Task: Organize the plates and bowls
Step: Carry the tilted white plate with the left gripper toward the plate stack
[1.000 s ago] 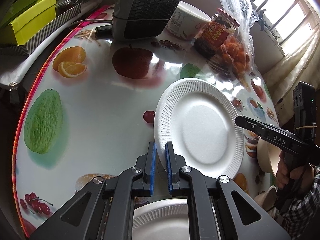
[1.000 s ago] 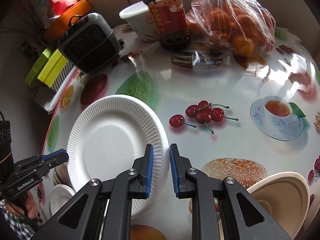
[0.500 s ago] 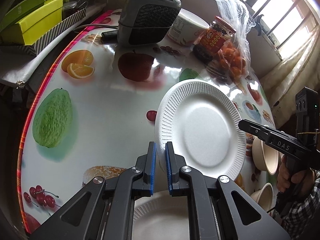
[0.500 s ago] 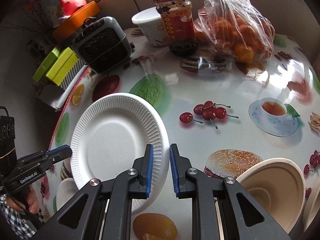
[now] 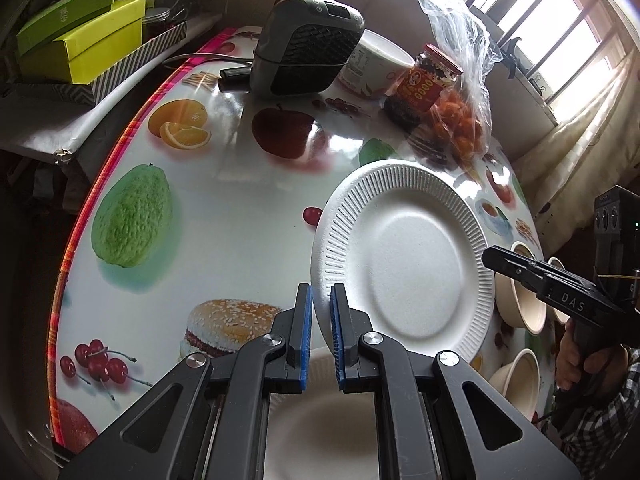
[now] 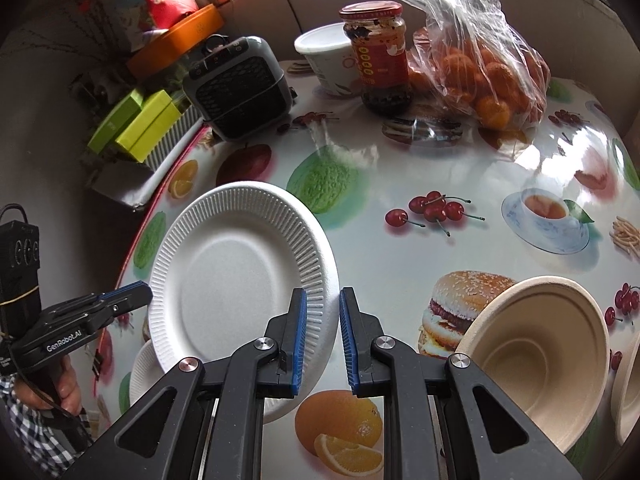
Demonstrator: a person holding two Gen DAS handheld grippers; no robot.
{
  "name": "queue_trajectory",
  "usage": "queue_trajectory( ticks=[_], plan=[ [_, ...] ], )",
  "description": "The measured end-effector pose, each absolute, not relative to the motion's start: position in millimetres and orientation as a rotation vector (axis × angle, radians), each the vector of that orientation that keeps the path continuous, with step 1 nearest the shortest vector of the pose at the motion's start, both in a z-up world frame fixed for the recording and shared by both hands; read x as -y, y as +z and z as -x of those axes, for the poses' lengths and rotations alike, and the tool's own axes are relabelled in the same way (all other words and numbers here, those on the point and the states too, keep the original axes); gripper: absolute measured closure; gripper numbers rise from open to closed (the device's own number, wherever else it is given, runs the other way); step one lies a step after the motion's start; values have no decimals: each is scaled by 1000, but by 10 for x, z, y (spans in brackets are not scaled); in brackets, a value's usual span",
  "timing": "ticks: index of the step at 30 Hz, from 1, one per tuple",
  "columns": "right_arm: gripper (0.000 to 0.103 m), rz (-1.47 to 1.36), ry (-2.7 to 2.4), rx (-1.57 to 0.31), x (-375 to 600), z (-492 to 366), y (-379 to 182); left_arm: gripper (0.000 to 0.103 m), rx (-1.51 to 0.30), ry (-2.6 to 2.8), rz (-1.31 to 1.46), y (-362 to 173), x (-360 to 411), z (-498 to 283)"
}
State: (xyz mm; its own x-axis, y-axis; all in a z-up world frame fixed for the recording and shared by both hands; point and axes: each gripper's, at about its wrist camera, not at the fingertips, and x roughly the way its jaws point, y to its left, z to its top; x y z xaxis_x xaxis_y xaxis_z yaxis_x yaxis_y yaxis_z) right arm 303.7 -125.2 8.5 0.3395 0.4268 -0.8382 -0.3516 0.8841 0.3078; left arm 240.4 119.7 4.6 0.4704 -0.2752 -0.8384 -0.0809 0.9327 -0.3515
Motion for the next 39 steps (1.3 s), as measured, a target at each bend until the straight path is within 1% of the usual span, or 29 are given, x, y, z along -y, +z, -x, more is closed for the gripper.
queue_trajectory(
  ticks=[16,39],
  plan=[
    [86,-72,549,-1102,1129,-2659,142,93,-1059,-102,375,108,-1358,-2043],
    [86,-65,592,-1123,989,-2201,91,93,-1076,-79,386,25,-1490,-1602]
  ],
)
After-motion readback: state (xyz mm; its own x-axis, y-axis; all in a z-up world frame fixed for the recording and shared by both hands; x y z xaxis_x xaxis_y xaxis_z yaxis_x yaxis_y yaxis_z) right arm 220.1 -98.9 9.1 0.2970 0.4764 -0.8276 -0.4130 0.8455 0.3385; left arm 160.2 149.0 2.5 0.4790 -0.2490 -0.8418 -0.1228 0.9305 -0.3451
